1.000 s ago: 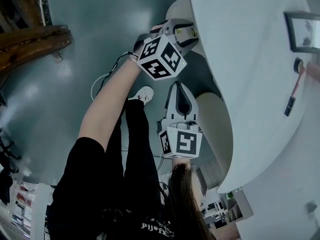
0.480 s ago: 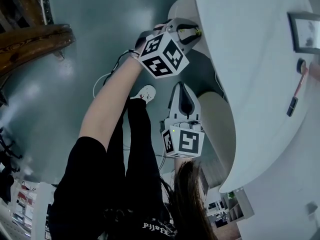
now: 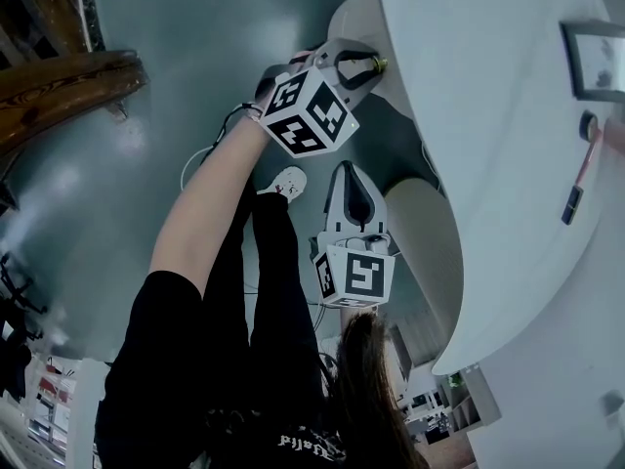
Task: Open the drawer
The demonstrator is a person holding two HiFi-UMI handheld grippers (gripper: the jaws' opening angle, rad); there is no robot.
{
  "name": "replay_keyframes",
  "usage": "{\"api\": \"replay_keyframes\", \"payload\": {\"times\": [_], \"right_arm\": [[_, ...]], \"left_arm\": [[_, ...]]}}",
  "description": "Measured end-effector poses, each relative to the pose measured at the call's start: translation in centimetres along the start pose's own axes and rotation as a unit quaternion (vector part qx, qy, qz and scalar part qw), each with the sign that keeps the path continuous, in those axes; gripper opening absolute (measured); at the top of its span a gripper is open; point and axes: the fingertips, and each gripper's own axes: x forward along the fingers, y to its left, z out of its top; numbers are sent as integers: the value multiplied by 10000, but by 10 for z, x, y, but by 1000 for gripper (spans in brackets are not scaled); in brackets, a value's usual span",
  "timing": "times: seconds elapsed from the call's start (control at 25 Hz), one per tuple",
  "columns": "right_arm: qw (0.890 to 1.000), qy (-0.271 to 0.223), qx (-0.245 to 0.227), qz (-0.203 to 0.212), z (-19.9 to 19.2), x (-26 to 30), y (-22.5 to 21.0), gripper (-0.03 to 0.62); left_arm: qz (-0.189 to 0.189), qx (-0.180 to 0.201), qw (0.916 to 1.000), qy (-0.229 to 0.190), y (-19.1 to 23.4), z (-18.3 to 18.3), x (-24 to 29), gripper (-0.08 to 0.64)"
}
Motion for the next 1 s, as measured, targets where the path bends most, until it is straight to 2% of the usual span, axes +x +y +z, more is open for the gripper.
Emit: {"api": "replay_keyframes", "payload": {"times": [0.36,0.8,1.0], "right_arm": [[10000,-59,14,28,6,-5,5,26],[10000,-14,92,18,1,-17,9,26],[9996,-68,255,-65,4,-23,7,26]], "left_arm": [[57,-30,9998,173,-3,-4,-12,114],[195,120,9987,449,-7,-17,-39,121],[320,14,9979,556,-9,-23,-51,121]]}}
